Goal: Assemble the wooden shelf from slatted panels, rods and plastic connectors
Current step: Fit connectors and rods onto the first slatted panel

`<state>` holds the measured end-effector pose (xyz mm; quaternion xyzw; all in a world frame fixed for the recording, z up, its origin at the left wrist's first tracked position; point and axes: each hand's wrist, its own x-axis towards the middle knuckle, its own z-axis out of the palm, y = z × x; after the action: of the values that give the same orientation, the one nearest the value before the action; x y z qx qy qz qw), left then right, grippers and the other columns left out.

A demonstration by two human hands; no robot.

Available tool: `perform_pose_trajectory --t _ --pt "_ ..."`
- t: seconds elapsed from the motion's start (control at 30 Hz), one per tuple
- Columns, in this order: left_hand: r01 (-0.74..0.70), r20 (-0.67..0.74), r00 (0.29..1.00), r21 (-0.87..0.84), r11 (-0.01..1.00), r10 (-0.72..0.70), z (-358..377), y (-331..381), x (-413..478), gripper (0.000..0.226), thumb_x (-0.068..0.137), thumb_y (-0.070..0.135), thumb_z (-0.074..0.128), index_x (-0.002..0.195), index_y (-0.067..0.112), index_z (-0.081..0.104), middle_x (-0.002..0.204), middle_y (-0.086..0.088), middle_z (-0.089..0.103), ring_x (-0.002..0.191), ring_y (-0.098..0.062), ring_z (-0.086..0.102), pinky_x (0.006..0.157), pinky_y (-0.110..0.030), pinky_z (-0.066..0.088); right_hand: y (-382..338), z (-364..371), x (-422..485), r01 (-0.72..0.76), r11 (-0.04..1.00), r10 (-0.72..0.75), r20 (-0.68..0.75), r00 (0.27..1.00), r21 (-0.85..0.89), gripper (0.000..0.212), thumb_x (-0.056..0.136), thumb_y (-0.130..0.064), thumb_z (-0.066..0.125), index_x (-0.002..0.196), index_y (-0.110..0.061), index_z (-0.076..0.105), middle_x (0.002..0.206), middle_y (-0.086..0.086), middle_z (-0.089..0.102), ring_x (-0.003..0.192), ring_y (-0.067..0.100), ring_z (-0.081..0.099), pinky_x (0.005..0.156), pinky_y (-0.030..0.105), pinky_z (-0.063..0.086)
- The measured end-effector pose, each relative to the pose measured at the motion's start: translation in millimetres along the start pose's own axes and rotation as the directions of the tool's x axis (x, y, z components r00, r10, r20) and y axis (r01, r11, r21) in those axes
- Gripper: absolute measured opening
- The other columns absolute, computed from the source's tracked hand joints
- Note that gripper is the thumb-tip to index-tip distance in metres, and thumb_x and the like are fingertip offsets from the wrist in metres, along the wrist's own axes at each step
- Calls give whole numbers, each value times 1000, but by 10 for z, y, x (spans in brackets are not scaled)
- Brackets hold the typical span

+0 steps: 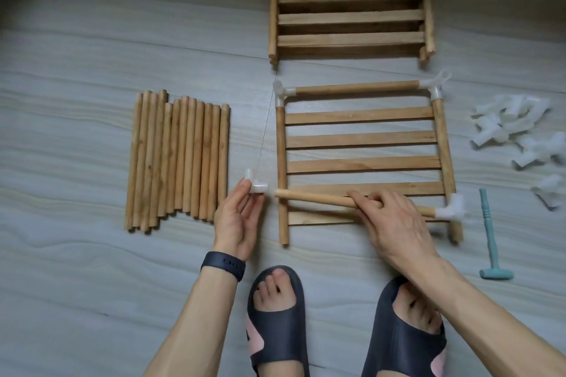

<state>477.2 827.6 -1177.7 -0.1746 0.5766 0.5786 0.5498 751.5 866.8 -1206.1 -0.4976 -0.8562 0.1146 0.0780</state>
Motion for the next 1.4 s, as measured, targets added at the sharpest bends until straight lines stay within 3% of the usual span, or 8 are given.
perform_pose_trajectory --t 0.23,0.5,0.67,0.93,1.1,1.2,1.3,1.4 --pt "36 44 998 -19 999 -35 30 -54 -30 14 96 13 62 107 11 70 103 -6 73 92 -13 69 78 -24 59 48 -60 -99 -60 996 62 -32 998 71 43 90 -24 57 133 -25 64 98 5 57 84 29 58 69 36 38" --pt "16 130 991 59 998 -23 93 -112 -101 45 81 16 70 125 7 65 117 -7 72 108 -16 68 90 -26 57 39 -107 -99 -67 993 68 -7 998 97 42 93 -30 51 133 -28 64 99 3 57 85 28 59 73 34 31" --pt "-3 176 984 166 986 -27 196 -216 -196 35 95 10 61 130 6 62 108 -4 75 106 -15 68 92 -26 56 28 -204 -48 -75 996 75 4 997 57 40 96 -39 49 132 -34 64 98 0 58 83 25 58 71 37 34" --pt "-84 209 977 260 962 29 154 -351 -296 48 89 20 65 134 4 59 112 -11 74 103 -17 71 92 -26 57 7 -386 -47 -77 997 77 43 996 16 38 94 -42 48 128 -41 64 97 -6 59 83 21 55 70 37 31" --pt "-214 211 970 529 821 117 -18 -332 -242 45 84 43 67 118 13 70 111 -6 73 101 -17 68 90 -31 55 -30 -298 -195 -183 982 175 124 977 52 37 95 -54 45 124 -46 65 89 -13 57 84 15 55 70 33 24" --pt "-186 74 979 712 678 190 -147 -282 -128 31 90 46 69 106 20 68 101 0 70 94 -19 67 84 -36 56 0 -242 -428 -230 971 219 147 965 65 36 94 -54 44 120 -45 67 88 -13 57 85 16 56 71 33 23" --pt "-89 70 996 876 475 58 -249 -225 -44 25 89 40 72 103 20 66 101 -2 71 88 -21 69 87 -40 57 23 -247 -655 -214 973 195 196 961 82 37 94 -55 41 117 -45 68 85 -13 54 82 17 55 72 35 29" --pt "-112 140 989 920 375 -48 -238 -238 -46 22 87 30 76 102 17 66 99 -4 73 82 -19 70 83 -35 59 10 -217 -787 -185 978 152 271 950 100 36 95 -56 40 117 -46 66 87 -15 53 83 14 54 75 36 32"
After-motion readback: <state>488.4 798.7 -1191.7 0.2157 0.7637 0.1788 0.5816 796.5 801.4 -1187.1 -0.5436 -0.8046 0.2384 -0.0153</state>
